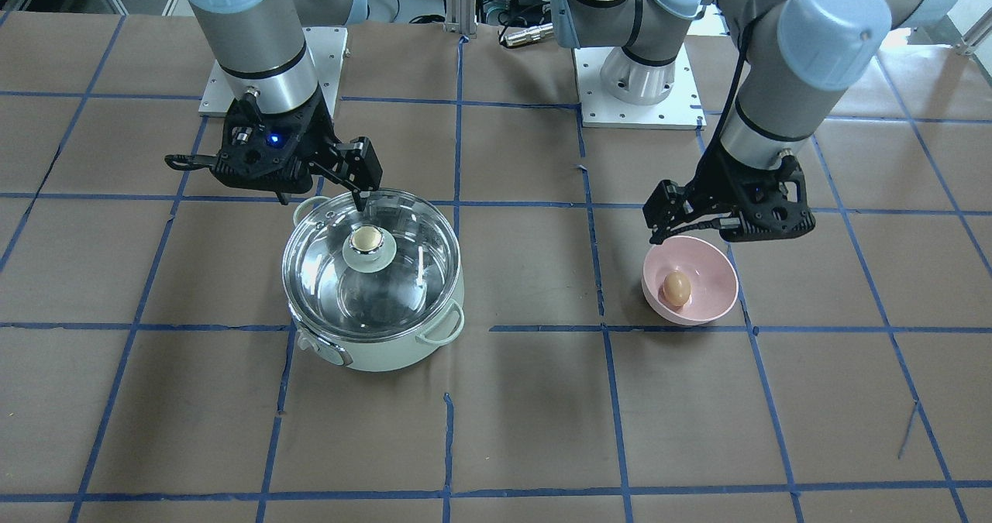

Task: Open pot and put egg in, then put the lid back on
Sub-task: 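Lower the left gripper over the egg while the right gripper reaches the lid knob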

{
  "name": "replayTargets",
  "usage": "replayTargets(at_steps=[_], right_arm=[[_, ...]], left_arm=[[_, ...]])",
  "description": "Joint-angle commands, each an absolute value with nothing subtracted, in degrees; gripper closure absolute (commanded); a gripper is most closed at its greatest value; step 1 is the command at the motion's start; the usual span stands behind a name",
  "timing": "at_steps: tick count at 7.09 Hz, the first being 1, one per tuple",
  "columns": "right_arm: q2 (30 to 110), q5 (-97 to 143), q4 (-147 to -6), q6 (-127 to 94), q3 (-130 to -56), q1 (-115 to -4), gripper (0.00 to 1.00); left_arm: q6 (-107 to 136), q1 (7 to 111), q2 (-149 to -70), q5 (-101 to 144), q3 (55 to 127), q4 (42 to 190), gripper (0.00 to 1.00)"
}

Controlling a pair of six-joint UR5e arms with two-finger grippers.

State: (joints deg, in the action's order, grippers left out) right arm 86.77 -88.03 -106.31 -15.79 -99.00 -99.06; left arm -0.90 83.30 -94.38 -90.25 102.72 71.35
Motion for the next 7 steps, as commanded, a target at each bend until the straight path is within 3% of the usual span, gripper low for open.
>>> replayTargets(at_steps=[1, 6, 7], right_arm=[[83.77, -88.15, -109.94, -15.91, -99.32, -101.23, 0.0], [82.09, -88.59, -117.5, -16.87, -103.27, -102.57, 0.0], [82.09, -88.51, -118.21, -16.88, -103.27, -102.57, 0.06]], left_arm=[[-1.14, 79.39, -97.46, -90.0, 111.23, 60.33, 0.01], [-0.62, 75.94, -99.93, -90.0, 116.19, 55.55, 0.01], [-0.7, 75.94, -100.11, -90.0, 116.45, 55.29, 0.01]])
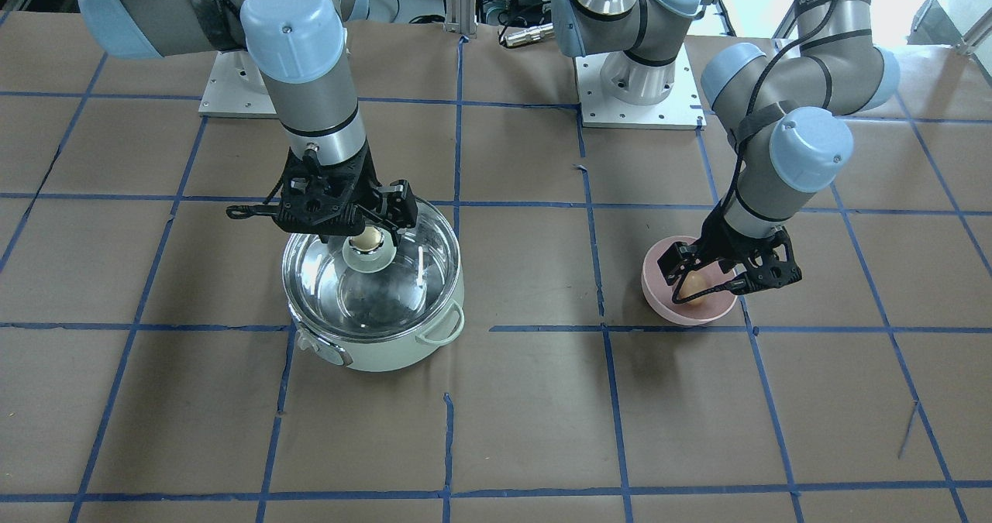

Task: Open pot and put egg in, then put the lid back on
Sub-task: 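Close the right gripper on the lid knob while the left gripper descends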

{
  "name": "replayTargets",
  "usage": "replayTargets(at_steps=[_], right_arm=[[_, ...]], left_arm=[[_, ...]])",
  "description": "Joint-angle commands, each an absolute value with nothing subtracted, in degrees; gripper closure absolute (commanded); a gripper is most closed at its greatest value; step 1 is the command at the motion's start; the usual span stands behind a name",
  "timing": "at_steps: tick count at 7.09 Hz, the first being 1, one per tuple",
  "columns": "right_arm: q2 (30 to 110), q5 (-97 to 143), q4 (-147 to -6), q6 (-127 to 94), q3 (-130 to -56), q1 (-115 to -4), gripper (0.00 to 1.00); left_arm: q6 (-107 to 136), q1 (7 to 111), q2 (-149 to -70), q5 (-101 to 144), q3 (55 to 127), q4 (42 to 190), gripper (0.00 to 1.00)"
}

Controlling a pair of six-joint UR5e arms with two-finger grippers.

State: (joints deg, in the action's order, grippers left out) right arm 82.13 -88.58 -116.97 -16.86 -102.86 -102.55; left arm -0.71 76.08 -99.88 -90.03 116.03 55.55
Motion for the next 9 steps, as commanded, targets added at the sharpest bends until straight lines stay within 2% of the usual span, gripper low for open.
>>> replayTargets(at_steps=[1, 3, 4, 6, 7, 8, 9], right_arm=[[82.0, -88.33, -118.56, -16.88, -103.36, -102.57, 0.11], [82.0, -88.24, -118.56, -16.88, -103.45, -102.57, 0.12], [81.91, -88.16, -118.56, -16.88, -103.45, -102.57, 0.16], [81.65, -88.15, -118.56, -16.88, -103.45, -102.57, 0.3], [81.56, -88.15, -118.48, -16.79, -103.45, -102.57, 0.43], [81.56, -88.15, -118.48, -16.79, -103.36, -102.57, 0.51], [81.65, -88.15, -118.48, -16.79, -103.45, -102.57, 0.54]], left_arm=[[-0.96, 75.94, -100.11, -89.91, 116.46, 54.85, 0.01], [-1.41, 75.94, -100.28, -89.91, 118.02, 53.71, 0.03], [-2.19, 75.94, -100.63, -90.0, 119.34, 52.14, 0.03], [-10.26, 75.94, -101.59, -89.91, 119.88, 50.03, 0.05], [-10.37, 75.94, -102.38, -89.91, 119.8, 49.49, 0.04], [-11.94, 75.94, -102.57, -90.0, 119.79, 48.35, 0.04], [-12.65, 75.94, -102.74, -89.83, 119.88, 48.08, 0.04]])
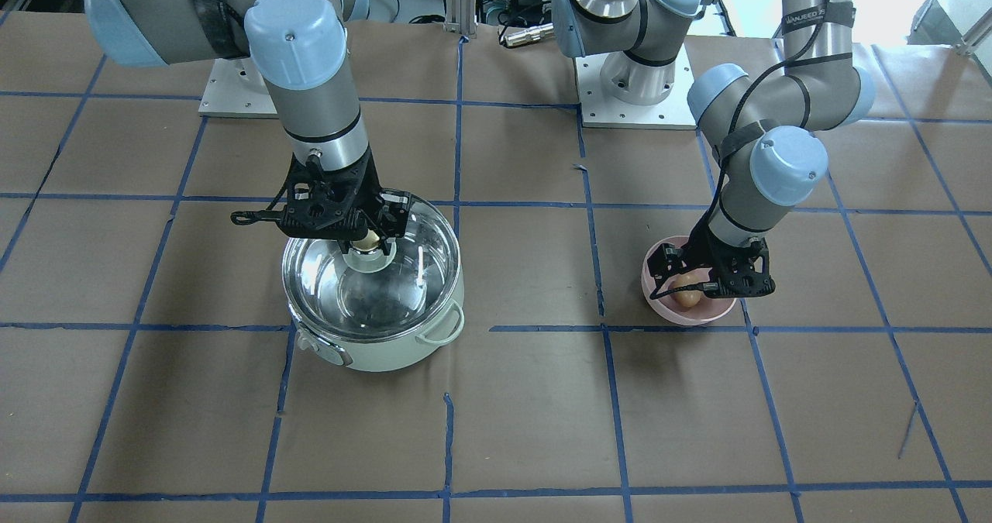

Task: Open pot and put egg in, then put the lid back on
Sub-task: 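Close the right gripper on the lid knob while the left gripper descends, then lift the glass lid off the pot with the right gripper, move it farther away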

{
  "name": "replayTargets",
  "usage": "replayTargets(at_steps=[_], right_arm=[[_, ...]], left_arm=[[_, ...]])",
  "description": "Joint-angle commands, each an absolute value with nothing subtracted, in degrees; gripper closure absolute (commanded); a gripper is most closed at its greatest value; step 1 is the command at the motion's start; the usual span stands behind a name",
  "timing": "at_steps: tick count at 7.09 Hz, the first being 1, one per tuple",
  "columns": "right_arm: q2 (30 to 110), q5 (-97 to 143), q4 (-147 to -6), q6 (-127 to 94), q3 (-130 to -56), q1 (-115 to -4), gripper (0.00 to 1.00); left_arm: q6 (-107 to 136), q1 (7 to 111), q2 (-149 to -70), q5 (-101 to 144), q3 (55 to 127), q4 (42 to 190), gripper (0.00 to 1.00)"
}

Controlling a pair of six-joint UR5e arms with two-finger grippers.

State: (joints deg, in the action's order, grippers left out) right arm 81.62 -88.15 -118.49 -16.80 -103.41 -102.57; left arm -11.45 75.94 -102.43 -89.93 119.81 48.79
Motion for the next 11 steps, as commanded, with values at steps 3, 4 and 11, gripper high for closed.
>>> replayTargets(at_steps=[3, 4, 11], right_arm=[[82.35, -89.12, -118.39, -16.61, -102.22, -102.48, 0.61], [82.27, -90.95, -117.52, -16.26, -99.08, -102.39, 0.61], [86.48, -90.7, -107.32, -5.81, -92.99, -87.11, 0.61]], left_arm=[[-14.41, 75.94, -103.09, -89.39, 119.97, 47.2, 0.06], [-15.72, 75.94, -104.14, -89.56, 119.88, 46.41, 0.06], [-16.35, 75.94, -106.0, -89.91, 119.97, 44.12, 0.09]])
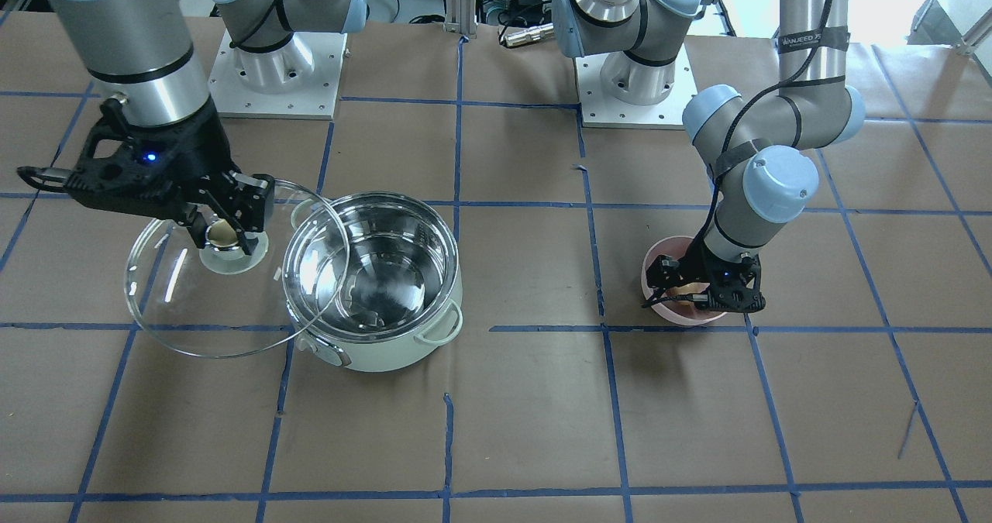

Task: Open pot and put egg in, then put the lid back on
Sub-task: 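Lift the glass lid off the pot with the right gripper, move it farther away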

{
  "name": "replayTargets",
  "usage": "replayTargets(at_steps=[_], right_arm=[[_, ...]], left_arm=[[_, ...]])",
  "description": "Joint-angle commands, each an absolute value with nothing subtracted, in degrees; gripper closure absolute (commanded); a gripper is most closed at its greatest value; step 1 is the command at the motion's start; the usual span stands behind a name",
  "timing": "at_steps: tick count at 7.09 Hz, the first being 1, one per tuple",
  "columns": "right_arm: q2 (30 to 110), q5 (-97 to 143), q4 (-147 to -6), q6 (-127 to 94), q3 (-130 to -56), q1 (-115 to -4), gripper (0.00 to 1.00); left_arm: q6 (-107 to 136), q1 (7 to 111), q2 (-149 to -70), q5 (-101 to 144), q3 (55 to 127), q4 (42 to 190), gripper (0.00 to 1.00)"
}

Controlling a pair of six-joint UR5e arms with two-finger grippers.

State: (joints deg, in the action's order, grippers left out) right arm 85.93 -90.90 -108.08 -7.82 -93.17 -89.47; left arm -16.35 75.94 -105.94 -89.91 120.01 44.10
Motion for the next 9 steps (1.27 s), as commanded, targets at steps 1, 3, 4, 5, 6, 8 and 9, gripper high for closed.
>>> replayTargets(at_steps=[1, 3, 4, 5, 6, 8, 9], right_arm=[[86.48, -90.62, -107.31, -5.8, -92.81, -87.01, 0.61], [86.57, -90.62, -106.36, -2.57, -92.12, -84.3, 0.61], [86.57, -90.44, -105.74, -0.81, -91.76, -82.81, 0.61], [86.57, -90.44, -105.73, -0.01, -91.84, -82.18, 0.61], [86.66, -90.53, -105.65, 0.0, -91.93, -82.18, 0.61], [86.84, -90.53, -105.56, 0.0, -92.2, -82.18, 0.61], [86.84, -90.35, -105.56, 0.0, -92.2, -82.18, 0.61]], left_arm=[[-16.35, 75.94, -106.0, -89.91, 119.97, 44.12, 0.09], [-16.26, 75.94, -106.0, -89.82, 120.06, 44.21, 0.08], [-15.91, 75.94, -106.0, -89.82, 120.15, 44.56, 0.08], [-15.82, 75.94, -106.0, -89.48, 121.28, 44.56, 0.08], [-15.82, 75.94, -106.0, -89.47, 121.64, 44.47, 0.08], [-15.73, 75.94, -106.0, -88.25, 121.47, 44.47, 0.08], [-15.73, 75.94, -106.0, -88.24, 121.38, 44.39, 0.08]])
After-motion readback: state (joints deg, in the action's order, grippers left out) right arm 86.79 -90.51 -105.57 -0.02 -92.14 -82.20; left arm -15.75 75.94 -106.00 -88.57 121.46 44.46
